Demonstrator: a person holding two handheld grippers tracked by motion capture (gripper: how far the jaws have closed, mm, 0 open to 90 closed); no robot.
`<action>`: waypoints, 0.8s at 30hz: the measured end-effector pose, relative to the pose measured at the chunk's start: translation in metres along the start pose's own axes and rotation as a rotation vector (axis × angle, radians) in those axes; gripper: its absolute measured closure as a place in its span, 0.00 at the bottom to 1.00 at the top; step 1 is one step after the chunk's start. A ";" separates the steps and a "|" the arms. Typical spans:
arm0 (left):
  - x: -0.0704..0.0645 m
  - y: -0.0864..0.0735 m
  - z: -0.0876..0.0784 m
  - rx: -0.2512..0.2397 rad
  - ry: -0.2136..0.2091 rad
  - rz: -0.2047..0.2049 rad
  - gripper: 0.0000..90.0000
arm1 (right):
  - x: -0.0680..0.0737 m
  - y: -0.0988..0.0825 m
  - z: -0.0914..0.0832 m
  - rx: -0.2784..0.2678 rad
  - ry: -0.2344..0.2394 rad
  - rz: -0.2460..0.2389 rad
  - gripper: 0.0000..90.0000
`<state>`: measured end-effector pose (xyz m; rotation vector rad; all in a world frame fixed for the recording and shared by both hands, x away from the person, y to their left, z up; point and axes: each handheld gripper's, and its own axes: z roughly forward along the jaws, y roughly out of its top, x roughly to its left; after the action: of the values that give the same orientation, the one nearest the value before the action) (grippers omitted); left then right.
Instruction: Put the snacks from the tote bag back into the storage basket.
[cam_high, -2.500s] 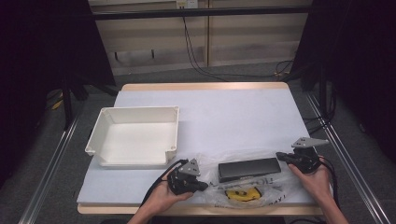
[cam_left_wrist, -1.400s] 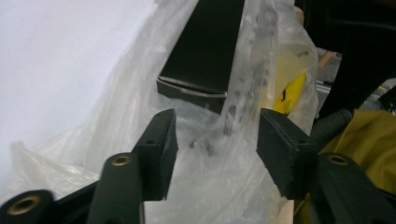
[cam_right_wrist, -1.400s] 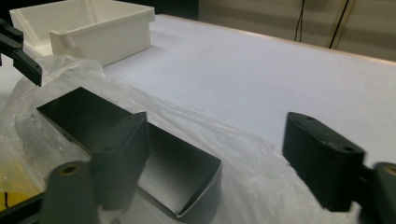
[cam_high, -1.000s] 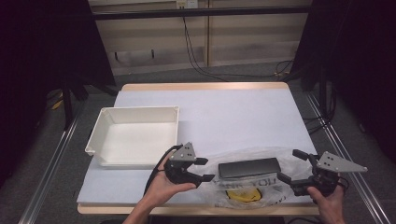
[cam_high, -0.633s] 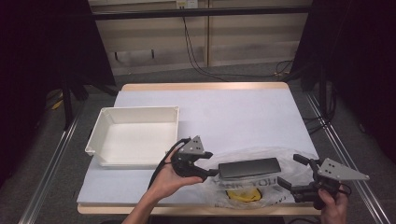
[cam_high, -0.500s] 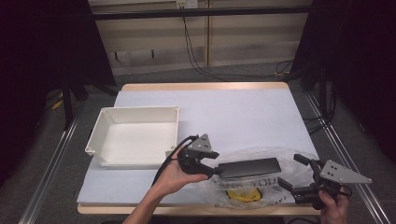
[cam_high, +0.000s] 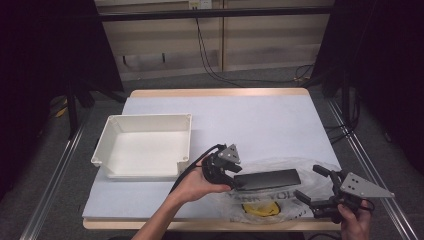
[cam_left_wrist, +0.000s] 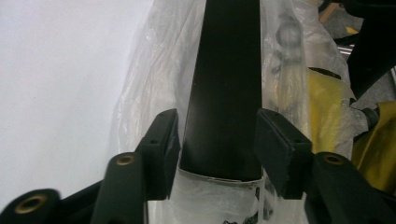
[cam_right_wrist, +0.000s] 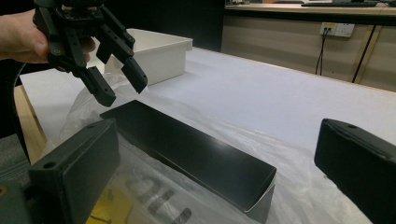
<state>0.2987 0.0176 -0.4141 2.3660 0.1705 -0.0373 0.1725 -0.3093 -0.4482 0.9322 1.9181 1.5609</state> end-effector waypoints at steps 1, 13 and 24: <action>0.000 0.000 0.002 0.003 -0.003 -0.006 0.50 | 0.000 0.000 0.000 0.003 0.003 -0.006 0.00; -0.003 0.002 0.013 0.026 0.008 0.017 0.48 | 0.001 0.000 0.003 0.013 0.017 -0.013 0.00; -0.007 0.004 0.017 0.021 -0.010 0.033 0.48 | 0.002 0.000 0.003 0.018 0.018 -0.013 0.00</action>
<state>0.2927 0.0020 -0.4230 2.3887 0.1270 -0.0355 0.1733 -0.3056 -0.4488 0.9148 1.9498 1.5520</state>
